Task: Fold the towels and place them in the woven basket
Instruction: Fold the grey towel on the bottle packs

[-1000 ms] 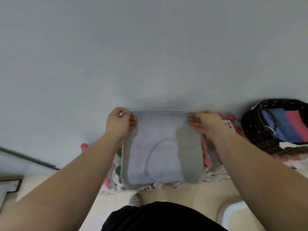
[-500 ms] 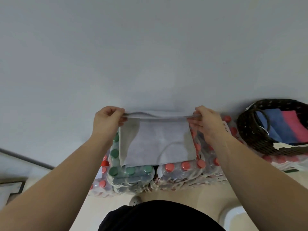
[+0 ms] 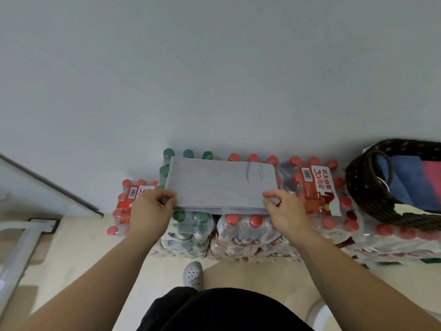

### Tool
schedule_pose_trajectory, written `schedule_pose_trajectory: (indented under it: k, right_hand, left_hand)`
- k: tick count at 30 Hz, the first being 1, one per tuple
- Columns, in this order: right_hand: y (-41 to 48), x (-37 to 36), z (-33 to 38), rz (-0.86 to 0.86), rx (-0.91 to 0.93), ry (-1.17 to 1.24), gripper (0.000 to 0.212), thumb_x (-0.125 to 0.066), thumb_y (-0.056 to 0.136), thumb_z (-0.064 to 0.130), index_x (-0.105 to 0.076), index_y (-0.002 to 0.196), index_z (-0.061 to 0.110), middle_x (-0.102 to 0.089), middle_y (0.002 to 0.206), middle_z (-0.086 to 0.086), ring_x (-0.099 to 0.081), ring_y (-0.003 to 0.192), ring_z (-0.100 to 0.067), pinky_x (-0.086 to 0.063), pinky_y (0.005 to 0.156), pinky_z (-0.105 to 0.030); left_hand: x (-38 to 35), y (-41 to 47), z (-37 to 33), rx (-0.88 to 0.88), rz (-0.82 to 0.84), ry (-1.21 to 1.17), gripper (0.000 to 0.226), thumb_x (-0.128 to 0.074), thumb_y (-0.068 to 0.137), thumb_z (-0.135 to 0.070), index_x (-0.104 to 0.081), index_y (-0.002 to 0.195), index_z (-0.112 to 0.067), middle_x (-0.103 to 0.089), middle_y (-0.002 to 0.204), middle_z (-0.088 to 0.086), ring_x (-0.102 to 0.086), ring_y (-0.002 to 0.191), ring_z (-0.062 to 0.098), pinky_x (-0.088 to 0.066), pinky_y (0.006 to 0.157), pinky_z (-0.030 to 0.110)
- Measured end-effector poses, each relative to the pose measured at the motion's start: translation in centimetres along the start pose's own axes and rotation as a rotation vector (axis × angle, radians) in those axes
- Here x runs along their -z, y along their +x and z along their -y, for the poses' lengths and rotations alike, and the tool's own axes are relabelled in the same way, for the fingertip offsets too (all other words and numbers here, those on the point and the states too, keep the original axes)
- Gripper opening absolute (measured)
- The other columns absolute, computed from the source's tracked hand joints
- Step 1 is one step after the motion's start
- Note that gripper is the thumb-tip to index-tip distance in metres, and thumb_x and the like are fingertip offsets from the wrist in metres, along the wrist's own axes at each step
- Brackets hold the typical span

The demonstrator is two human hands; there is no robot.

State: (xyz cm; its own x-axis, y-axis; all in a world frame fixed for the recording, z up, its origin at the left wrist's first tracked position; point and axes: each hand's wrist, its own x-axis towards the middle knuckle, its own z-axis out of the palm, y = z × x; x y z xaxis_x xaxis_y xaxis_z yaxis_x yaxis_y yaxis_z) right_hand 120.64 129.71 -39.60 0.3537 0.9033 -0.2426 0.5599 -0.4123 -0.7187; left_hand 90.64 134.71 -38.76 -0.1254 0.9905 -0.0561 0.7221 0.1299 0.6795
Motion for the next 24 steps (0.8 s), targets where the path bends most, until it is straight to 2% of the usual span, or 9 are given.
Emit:
schedule_pose_trajectory:
  k: [2, 5, 7, 10, 12, 15, 18, 21, 24]
  right_hand:
    - [-0.1, 0.1, -0.4, 0.036, 0.054, -0.124, 0.024, -0.063, 0.095, 0.019, -0.069, 0.118, 0.019, -0.068, 0.118, -0.001, -0.061, 0.101, -0.015, -0.044, 0.085, -0.023]
    - [0.1, 0.1, -1.2, 0.053, 0.113, -0.284, 0.024, -0.062, 0.094, 0.024, -0.065, 0.118, 0.025, -0.06, 0.118, -0.005, -0.062, 0.098, -0.025, -0.04, 0.077, -0.025]
    - [0.0, 0.2, -1.4, 0.003, 0.142, -0.376, 0.028, -0.063, 0.092, 0.03, -0.065, 0.12, 0.026, -0.051, 0.115, -0.006, -0.059, 0.096, -0.03, -0.043, 0.077, -0.029]
    - [-0.4, 0.2, -1.5, -0.131, 0.33, -0.53, 0.038, -0.062, 0.089, 0.04, -0.063, 0.125, 0.025, -0.046, 0.118, -0.008, -0.049, 0.107, -0.031, -0.045, 0.092, -0.042]
    - [-0.5, -0.1, -0.8, -0.111, 0.394, -0.578, 0.045, -0.055, 0.092, 0.045, -0.055, 0.133, 0.025, -0.042, 0.138, -0.01, -0.039, 0.128, -0.032, -0.036, 0.105, -0.048]
    - [0.1, -1.2, 1.1, 0.018, 0.401, -0.615, 0.059, -0.041, 0.098, 0.051, -0.034, 0.151, 0.025, -0.019, 0.161, -0.011, -0.012, 0.149, -0.033, -0.012, 0.12, -0.05]
    - [1.5, -2.8, 3.1, 0.108, 0.392, -0.676, 0.067, -0.025, 0.102, 0.055, -0.01, 0.159, 0.025, 0.004, 0.167, -0.01, 0.009, 0.152, -0.031, 0.007, 0.122, -0.05]
    - [3.0, -4.4, 4.6, 0.122, 0.344, -0.683, 0.069, -0.018, 0.101, 0.058, 0.004, 0.159, 0.026, 0.014, 0.166, -0.008, 0.019, 0.151, -0.031, 0.013, 0.119, -0.052]
    - [3.9, -5.6, 3.9, 0.119, 0.277, -0.7, 0.072, -0.012, 0.099, 0.062, 0.013, 0.157, 0.027, 0.018, 0.165, -0.007, 0.023, 0.15, -0.031, 0.013, 0.12, -0.055]
  left_hand:
    - [-0.7, -0.2, 0.9, -0.057, 0.019, 0.105, 0.01, -0.072, 0.085, -0.014, -0.076, 0.085, -0.023, -0.064, 0.077, -0.004, -0.061, 0.072, 0.02, -0.043, 0.062, 0.026]
    - [-1.2, -0.7, 1.0, -0.038, 0.027, 0.22, 0.012, -0.068, 0.09, -0.024, -0.076, 0.098, -0.023, -0.058, 0.096, 0.003, -0.059, 0.087, 0.026, -0.042, 0.071, 0.03]
    - [-1.4, -1.2, 0.9, -0.059, -0.013, 0.295, 0.014, -0.066, 0.092, -0.027, -0.077, 0.099, -0.022, -0.057, 0.102, 0.007, -0.054, 0.096, 0.031, -0.041, 0.076, 0.033]
    - [-1.6, -2.3, 0.6, -0.148, -0.059, 0.384, 0.018, -0.066, 0.089, -0.022, -0.076, 0.103, -0.016, -0.06, 0.108, 0.013, -0.054, 0.102, 0.04, -0.046, 0.085, 0.044]
    - [-1.7, -3.0, 0.3, -0.176, -0.045, 0.421, 0.025, -0.066, 0.089, -0.02, -0.07, 0.113, -0.014, -0.059, 0.119, 0.016, -0.055, 0.105, 0.042, -0.047, 0.088, 0.047]
    - [-1.8, -2.8, -0.4, -0.226, 0.051, 0.497, 0.044, -0.061, 0.091, -0.025, -0.055, 0.134, -0.015, -0.049, 0.143, 0.015, -0.047, 0.125, 0.041, -0.039, 0.103, 0.049]
    - [-2.3, -1.4, -1.3, -0.249, 0.173, 0.582, 0.06, -0.044, 0.1, -0.041, -0.027, 0.154, -0.021, -0.019, 0.164, 0.008, -0.02, 0.149, 0.032, -0.018, 0.119, 0.053]
    - [-3.2, 0.5, -1.7, -0.277, 0.266, 0.659, 0.068, -0.025, 0.102, -0.052, -0.001, 0.159, -0.023, 0.007, 0.166, 0.0, 0.004, 0.153, 0.025, -0.002, 0.121, 0.056]
    - [-3.9, 1.9, -0.7, -0.318, 0.355, 0.711, 0.073, -0.011, 0.1, -0.061, 0.012, 0.157, -0.023, 0.018, 0.164, -0.002, 0.015, 0.152, 0.022, 0.004, 0.121, 0.056]
